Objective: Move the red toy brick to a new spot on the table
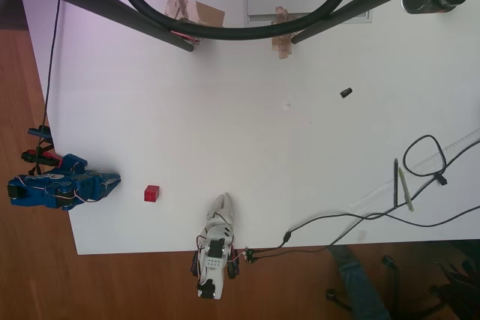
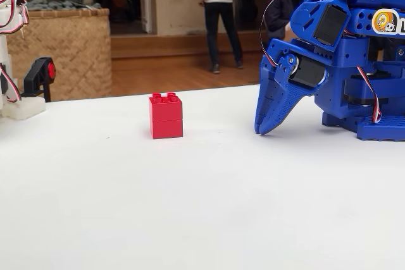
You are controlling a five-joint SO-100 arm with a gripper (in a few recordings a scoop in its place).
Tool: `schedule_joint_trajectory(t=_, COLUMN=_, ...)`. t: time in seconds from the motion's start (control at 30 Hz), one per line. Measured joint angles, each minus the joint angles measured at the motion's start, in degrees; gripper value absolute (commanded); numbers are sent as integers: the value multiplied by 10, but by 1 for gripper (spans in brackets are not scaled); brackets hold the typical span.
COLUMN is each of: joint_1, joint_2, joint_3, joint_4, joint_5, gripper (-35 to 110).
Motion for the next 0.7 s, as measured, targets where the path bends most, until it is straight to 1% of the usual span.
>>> schedule_joint_trajectory(t=0.03, joint_1=-3, joint_2=1, joint_3=0, joint_4=0, joint_5=4, gripper=0)
schedule_joint_trajectory(t=0.1, joint_1=-38, joint_2=4, joint_3=0, joint_4=0, joint_5=54, gripper=0)
schedule_joint_trajectory(t=0.17, joint_1=-36, joint_2=4, joint_3=0, joint_4=0, joint_5=73, gripper=0)
schedule_joint_trajectory(t=0.3, joint_1=-50, joint_2=4, joint_3=0, joint_4=0, joint_5=82, gripper=0)
schedule_joint_trajectory(t=0.7, joint_1=-49, joint_2=4, joint_3=0, joint_4=1, joint_5=91, gripper=0)
